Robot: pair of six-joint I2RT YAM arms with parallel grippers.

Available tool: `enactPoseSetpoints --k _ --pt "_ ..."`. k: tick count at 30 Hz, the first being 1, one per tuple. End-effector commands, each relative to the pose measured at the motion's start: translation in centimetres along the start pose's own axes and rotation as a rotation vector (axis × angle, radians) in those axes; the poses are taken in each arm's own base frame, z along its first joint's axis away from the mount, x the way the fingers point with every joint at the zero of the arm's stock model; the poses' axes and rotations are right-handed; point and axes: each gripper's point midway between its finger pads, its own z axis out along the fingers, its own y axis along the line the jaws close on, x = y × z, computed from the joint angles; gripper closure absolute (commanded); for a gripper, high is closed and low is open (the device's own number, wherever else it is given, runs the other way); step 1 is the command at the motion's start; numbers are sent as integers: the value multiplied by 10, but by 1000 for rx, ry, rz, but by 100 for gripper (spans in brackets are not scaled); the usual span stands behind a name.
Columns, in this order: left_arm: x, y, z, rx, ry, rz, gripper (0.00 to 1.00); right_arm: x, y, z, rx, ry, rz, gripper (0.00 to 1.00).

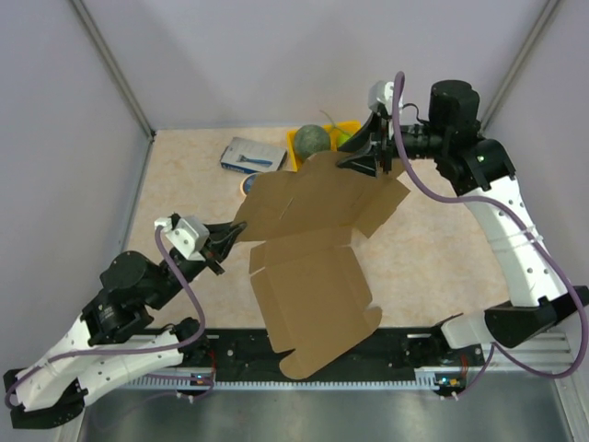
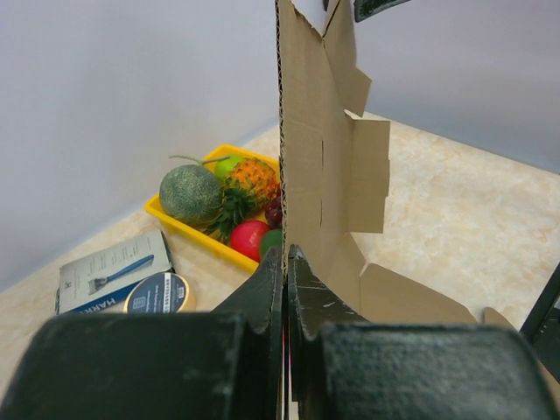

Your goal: Fold the paper box

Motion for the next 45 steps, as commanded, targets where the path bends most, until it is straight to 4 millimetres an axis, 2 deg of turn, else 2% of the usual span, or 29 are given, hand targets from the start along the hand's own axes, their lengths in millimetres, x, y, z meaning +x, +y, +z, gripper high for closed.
enactPoseSetpoints --k 1,4,7,9,12,13,14,15,16,18,19,21,22,23,24,25,26,27,29,30,32,33,34,35,36,37,38,43,45 --pt "-30 17 -5 -77 -91 -16 100 0 21 -6 -90 -34 -16 70" --pt "-30 21 -5 -104 -95 -33 100 3 28 -6 -120 -37 13 78" --pt "-30 37 -7 -208 -93 -81 99 1 32 -10 -102 -36 25 100" --pt "-26 43 -10 -249 -72 -120 71 0 30 -12 -69 -29 35 100" --pt "-25 46 -17 -280 -46 -206 21 -4 25 -20 6 -22 41 100" --pt "-40 46 -23 -266 -62 -228 11 -6 25 -21 22 -21 42 100" --pt "-46 45 -23 -254 -49 -241 2 -7 26 -24 33 -22 35 100" --pt "-34 40 -16 -252 41 -248 1 -8 27 -25 32 -23 32 100" --pt "-62 41 -18 -234 3 -262 1 -9 29 -25 23 -27 30 100" --pt "-74 22 1 -132 27 -247 1 -10 35 -25 -11 -38 27 100" --pt "-101 25 1 -126 -26 -261 1 -8 36 -24 -18 -37 27 100" --pt "-116 17 21 -85 -38 -242 1 -5 37 -24 -22 -33 32 100" --pt "-142 19 20 -75 -93 -243 2 -2 37 -22 -25 -29 35 100" --pt "-152 18 26 -65 -107 -239 5 -2 37 -22 -27 -28 33 100" --pt "-152 10 44 -32 -82 -205 9 -2 38 -23 -33 -30 30 100" --pt "-171 16 45 -44 -118 -197 13 -3 38 -23 -32 -32 22 100" --pt "-171 17 55 -41 -106 -186 29 -4 39 -24 -33 -35 12 100" --pt "-162 12 78 -6 -68 -185 34 -5 41 -25 -38 -38 4 100" --pt "-164 12 95 113 -63 -192 41 -7 40 -25 -37 -42 -13 100" --pt "-146 14 119 146 -8 -231 41 -7 39 -24 -34 -40 -17 100" --pt "-140 12 129 297 20 -241 42 -7 36 -23 -33 -38 -25 100" --pt "-128 17 146 325 43 -261 43 -8 34 -23 -31 -40 -33 100" --pt "-125 26 150 344 45 -265 43 -6 30 -21 -32 -35 -29 100" --pt "-121 20 151 426 54 -276 44 -6 29 -19 -43 -37 -24 100" --pt "-117 31 161 442 49 -299 47 -11 30 -21 -61 -52 -28 100" --pt "-116 31 162 485 45 -308 48 -10 27 -19 -71 -53 -21 100" --pt "-107 22 163 589 70 -331 49 -10 25 -18 -75 -54 -18 100" --pt "-101 9 165 810 36 -331 57 -21 5 -17 -53 -64 -31 100" --pt "-99 1 154 877 47 -369 57 -21 -8 -14 -35 -60 -19 100"
